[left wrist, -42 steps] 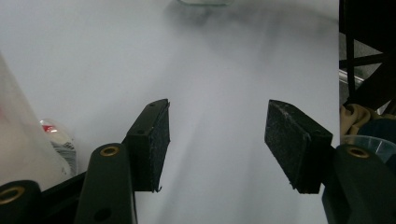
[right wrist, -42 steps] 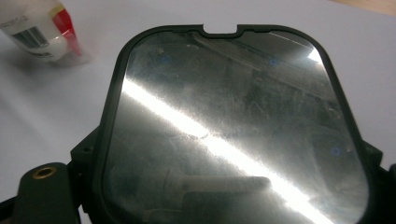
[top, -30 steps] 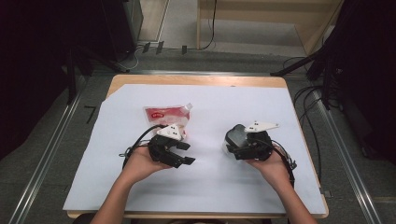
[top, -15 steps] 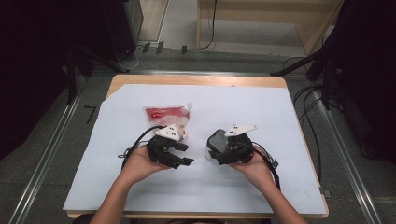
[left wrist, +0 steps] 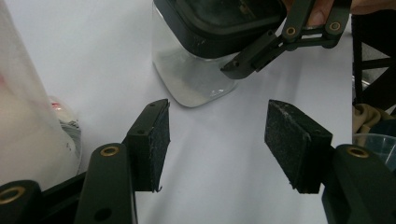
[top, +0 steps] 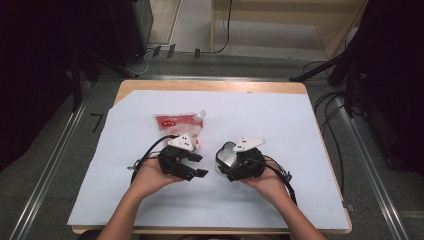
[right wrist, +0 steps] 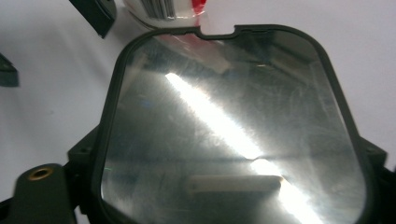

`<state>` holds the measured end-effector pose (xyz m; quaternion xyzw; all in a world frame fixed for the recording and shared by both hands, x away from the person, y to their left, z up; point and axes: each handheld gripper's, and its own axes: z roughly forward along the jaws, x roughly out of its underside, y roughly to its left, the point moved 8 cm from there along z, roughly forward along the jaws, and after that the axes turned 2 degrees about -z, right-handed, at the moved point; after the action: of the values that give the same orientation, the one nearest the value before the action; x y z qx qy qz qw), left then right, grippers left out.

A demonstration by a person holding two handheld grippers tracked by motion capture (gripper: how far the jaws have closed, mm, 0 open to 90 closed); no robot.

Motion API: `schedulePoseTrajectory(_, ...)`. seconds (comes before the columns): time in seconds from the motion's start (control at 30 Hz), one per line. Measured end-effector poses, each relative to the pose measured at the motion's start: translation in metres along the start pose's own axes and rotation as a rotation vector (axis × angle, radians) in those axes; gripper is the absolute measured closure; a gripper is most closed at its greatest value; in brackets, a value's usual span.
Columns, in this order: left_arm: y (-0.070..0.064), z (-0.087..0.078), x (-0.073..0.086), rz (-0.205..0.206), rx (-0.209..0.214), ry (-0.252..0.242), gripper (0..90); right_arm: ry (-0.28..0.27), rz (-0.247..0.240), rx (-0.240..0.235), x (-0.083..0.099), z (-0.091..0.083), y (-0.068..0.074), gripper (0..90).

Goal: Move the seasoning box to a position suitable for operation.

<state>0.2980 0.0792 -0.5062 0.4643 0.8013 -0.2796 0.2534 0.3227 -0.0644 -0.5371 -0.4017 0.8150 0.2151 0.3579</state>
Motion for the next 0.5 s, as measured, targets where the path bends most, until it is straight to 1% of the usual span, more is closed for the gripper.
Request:
schedulePoseTrajectory(0.03, -0.001, 0.001, 0.000, -0.006, 0.006, 0.000, 41.2, 0.001, 0.033, -0.011, 0.000, -0.001, -0.001, 13.4)
schedulePoseTrajectory(0.07, -0.001, 0.001, 0.000, -0.006, 0.006, 0.000, 41.2, 0.001, 0.033, -0.011, 0.000, -0.001, -0.001, 13.4)
schedulePoseTrajectory(0.1, -0.001, 0.001, -0.001, -0.005, 0.003, -0.001, 41.2, 0.005, 0.014, -0.010, 0.000, -0.003, -0.001, 13.4)
schedulePoseTrajectory(0.13, -0.001, 0.001, -0.001, -0.005, 0.003, -0.001, 41.8, 0.005, 0.014, -0.010, 0.000, -0.003, -0.001, 13.4)
schedulePoseTrajectory(0.17, 0.000, 0.001, -0.001, 0.000, 0.005, -0.001, 42.1, 0.001, 0.011, -0.010, -0.001, -0.007, 0.000, 13.4)
schedulePoseTrajectory(0.2, 0.000, 0.001, -0.001, 0.000, 0.005, -0.001, 42.3, -0.012, 0.015, -0.015, -0.002, -0.010, -0.001, 13.4)
schedulePoseTrajectory(0.23, -0.001, 0.000, -0.001, 0.001, 0.005, -0.003, 42.4, -0.021, 0.033, -0.025, -0.003, -0.013, -0.001, 13.4)
schedulePoseTrajectory(0.27, -0.001, 0.000, -0.001, 0.000, 0.005, -0.006, 42.4, -0.021, 0.033, -0.025, -0.003, -0.013, -0.001, 13.4)
schedulePoseTrajectory(0.3, 0.000, 0.000, -0.002, -0.002, 0.004, -0.008, 42.4, -0.025, 0.059, -0.042, -0.004, -0.019, -0.002, 13.3)
schedulePoseTrajectory(0.4, 0.000, 0.000, -0.002, 0.000, 0.006, -0.011, 41.9, -0.025, 0.059, -0.049, -0.003, -0.023, -0.002, 13.4)
schedulePoseTrajectory(0.43, 0.000, 0.000, -0.003, 0.004, 0.008, -0.008, 41.8, -0.031, 0.066, -0.055, -0.004, -0.029, -0.002, 13.7)
schedulePoseTrajectory(0.47, 0.000, 0.000, -0.003, 0.004, 0.008, -0.008, 41.8, -0.031, 0.066, -0.055, -0.004, -0.029, -0.002, 13.7)
schedulePoseTrajectory(0.5, 0.000, 0.001, -0.003, 0.011, 0.009, -0.009, 41.8, -0.045, 0.069, -0.056, -0.006, -0.038, -0.003, 14.7)
